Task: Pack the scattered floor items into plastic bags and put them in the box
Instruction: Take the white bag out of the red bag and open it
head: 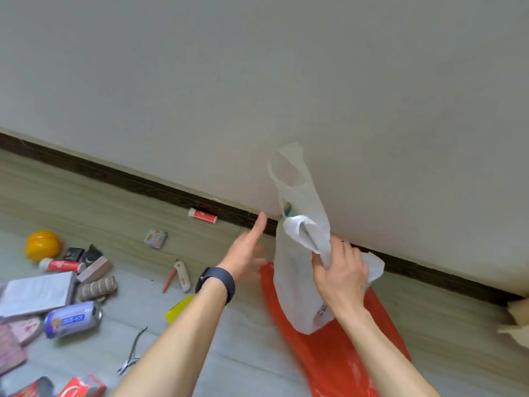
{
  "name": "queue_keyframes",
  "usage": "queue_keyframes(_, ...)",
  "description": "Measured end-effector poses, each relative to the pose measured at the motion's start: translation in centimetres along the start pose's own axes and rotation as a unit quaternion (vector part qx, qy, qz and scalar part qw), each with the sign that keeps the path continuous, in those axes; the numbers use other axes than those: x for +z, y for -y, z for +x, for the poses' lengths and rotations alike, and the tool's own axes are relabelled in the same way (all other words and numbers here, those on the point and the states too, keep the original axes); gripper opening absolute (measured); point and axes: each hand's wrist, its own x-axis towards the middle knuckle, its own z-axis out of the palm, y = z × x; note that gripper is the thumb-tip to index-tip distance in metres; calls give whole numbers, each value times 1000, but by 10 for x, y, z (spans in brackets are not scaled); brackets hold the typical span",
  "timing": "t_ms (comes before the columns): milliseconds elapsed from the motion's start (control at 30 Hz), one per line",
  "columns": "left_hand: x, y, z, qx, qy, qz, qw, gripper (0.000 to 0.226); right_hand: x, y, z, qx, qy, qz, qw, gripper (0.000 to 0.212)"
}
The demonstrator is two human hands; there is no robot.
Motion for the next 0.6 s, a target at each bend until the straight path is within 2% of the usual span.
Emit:
queue_keyframes(33, -3, -16, -17, 12, 40, -11, 999, 100, -2, 13, -8, -11, -3, 24, 1000, 41)
queue_keyframes(100, -6, -38, -49, 26, 71, 17, 997, 107, -5, 39, -27, -51, 10, 74, 996, 40)
queue_keyframes(133, -7, -45, -62, 41, 67, 36, 996, 104, -9, 50, -36, -74, 25, 97, 992, 39)
queue_keyframes(267, -11, -45, -103, 103, -9, 144, 984, 68, -29, 74, -68, -141, 122, 144, 972, 48)
queue_keyframes(367, -15, -18, -123, 106, -33, 180, 977, 67, -44, 68, -86, -188, 198, 168, 947, 59)
queue_keyframes(467, -21, 10, -133, 121, -68, 185, 973, 56, -60, 55, -95, -133, 293, 281, 904, 69)
queue_keyframes(500, -22, 18, -134, 127, -71, 185, 972, 53, -64, 51, -96, -88, 286, 326, 897, 67)
queue_keyframes(600, -17, 29, -138, 136, -62, 197, 969, 51, -79, 44, -97, 51, 201, 431, 878, 61)
